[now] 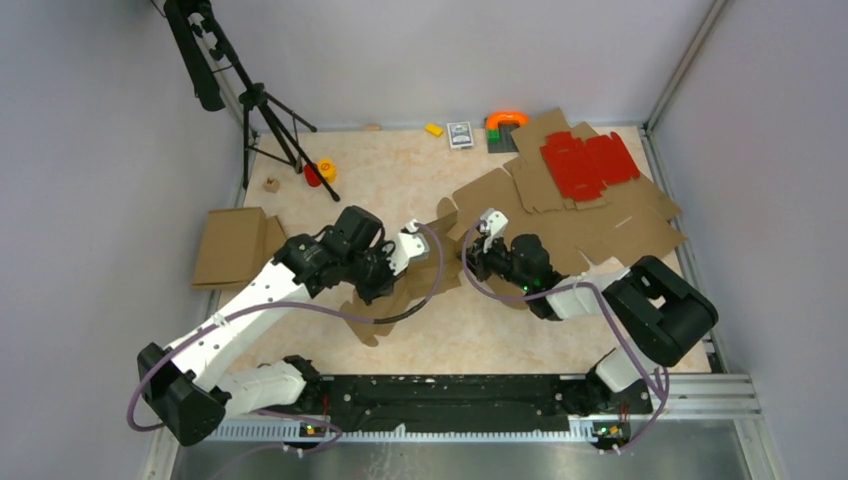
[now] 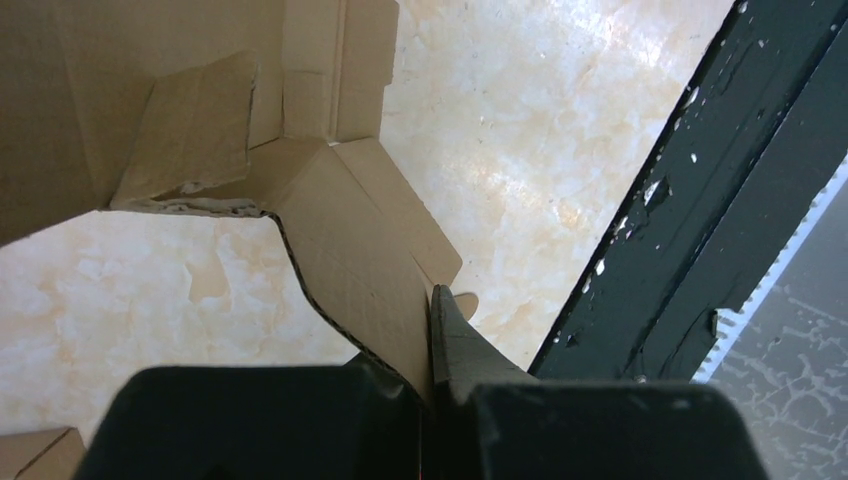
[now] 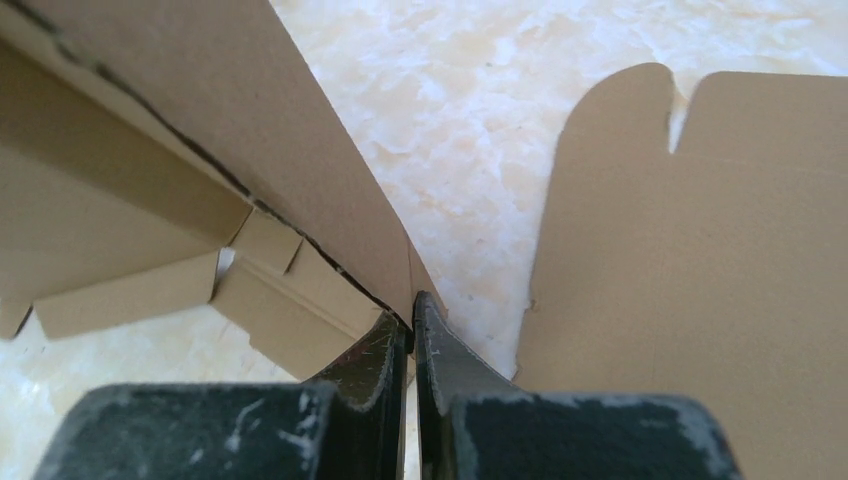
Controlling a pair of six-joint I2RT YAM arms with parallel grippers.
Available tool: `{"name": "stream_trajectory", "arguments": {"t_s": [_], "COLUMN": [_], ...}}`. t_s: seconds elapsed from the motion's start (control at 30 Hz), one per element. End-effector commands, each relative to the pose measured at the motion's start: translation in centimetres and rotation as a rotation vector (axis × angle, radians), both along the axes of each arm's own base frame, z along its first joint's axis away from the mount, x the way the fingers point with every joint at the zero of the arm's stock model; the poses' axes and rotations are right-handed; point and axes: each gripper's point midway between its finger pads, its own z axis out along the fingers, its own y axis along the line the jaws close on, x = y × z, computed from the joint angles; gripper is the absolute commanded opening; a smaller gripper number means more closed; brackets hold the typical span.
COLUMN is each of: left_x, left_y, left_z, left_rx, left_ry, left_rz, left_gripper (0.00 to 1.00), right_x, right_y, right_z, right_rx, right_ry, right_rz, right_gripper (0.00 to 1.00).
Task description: Fold the paper box
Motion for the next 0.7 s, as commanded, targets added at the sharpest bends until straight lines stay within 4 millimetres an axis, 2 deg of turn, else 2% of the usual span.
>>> {"name": "stream_trajectory", "arguments": {"t_s": [0.0,0.07,0.27,0.37,0.53,0.67], "left_x": [3.0,3.0,2.9,2.8,1.8,1.4], "left_y": [-5.8,-5.4,-3.8,-3.3,-3.0,-2.4], "left_z": [4.2,3.7,1.7,1.2,1.1,0.2], "left_rx": [-0.240,-0.204,-0.057,-0.013,0.010,0.059], "left_ry": [-0.153,-0.124,-0.056,-0.036,-0.038,-0.037], "left_rz": [-0.101,-0.094,-0.080,-0.077,-0.138,-0.178], "left_gripper": [0.00,0.00,0.00,0.00,0.00,0.00], "right_x": [-0.3,0.4,0.6,0.6,1.0,0.5], "right_y": [4.1,3.8,4.6,4.4,3.1,4.0], "right_z": [5.3,5.3,5.3,4.9,3.4,2.4], "right_rx": [0.211,0.221,0.198,0.184,0.215,0.215], "right_ry": [-0.040,-0.031,-0.011,0.008,0.078,0.100], "right_rz": [0.033,-0.037,-0.147,-0.199,-0.302,-0.267], "right_gripper": [0.00,0.00,0.00,0.00,0.00,0.00]}}
